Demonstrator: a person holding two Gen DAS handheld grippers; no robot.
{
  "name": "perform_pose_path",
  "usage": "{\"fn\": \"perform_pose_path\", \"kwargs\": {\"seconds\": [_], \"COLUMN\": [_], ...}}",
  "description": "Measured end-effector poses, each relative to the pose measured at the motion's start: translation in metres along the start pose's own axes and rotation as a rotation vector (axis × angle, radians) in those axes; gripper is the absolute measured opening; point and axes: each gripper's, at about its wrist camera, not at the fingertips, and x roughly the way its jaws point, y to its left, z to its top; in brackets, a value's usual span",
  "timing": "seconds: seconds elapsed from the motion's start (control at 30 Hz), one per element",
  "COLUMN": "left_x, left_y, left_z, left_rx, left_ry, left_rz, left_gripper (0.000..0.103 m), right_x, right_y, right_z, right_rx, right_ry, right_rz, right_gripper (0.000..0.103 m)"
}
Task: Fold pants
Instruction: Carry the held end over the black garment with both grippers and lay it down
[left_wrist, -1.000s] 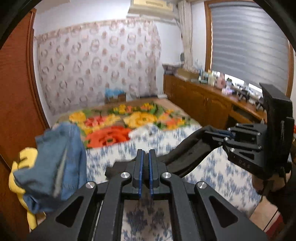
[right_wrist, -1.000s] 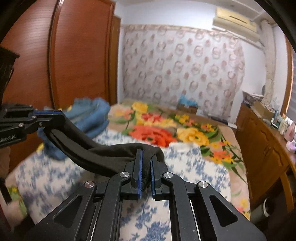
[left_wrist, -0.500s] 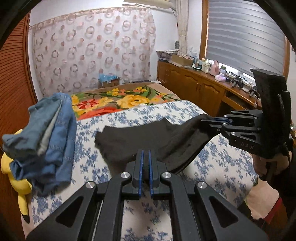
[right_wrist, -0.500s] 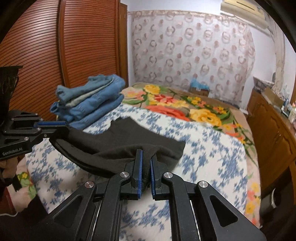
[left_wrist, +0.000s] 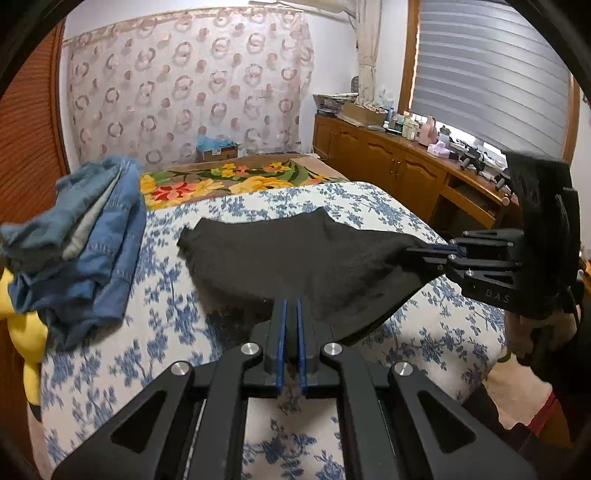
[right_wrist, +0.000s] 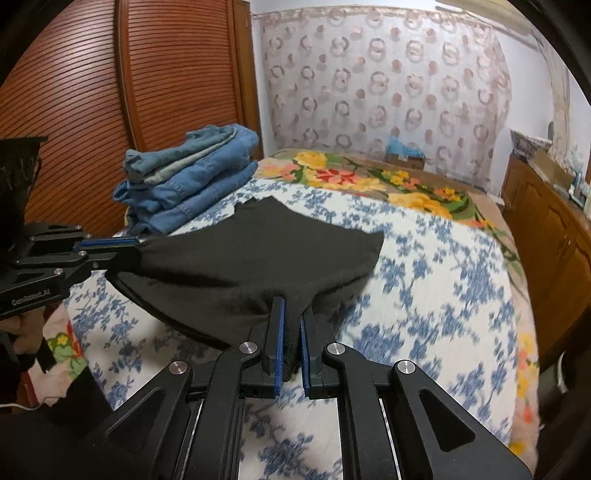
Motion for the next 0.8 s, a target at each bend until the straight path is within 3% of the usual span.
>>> {"fn": "perform_pose_path", "kwargs": {"seconds": [0.3,0.8], "left_x": [0.003,-0.012], "left_y": [-0.001,-0.011], "left_z": [-0.036,-0.063], "left_rx": [-0.032,-0.023], "left_ry": [0.033,0.044], "left_rz": [-0.008,-0.008], "left_gripper": [0.002,0.002], "right_x": [0.001,-0.018], "right_y": [0.011,0.021], "right_z": [-0.044,-0.066], "right_rx": [0.044,0.081], "right_ry": [0.024,0.015], "right_rz": [0.007,0.032], "right_gripper": [0.005,0.005]}}
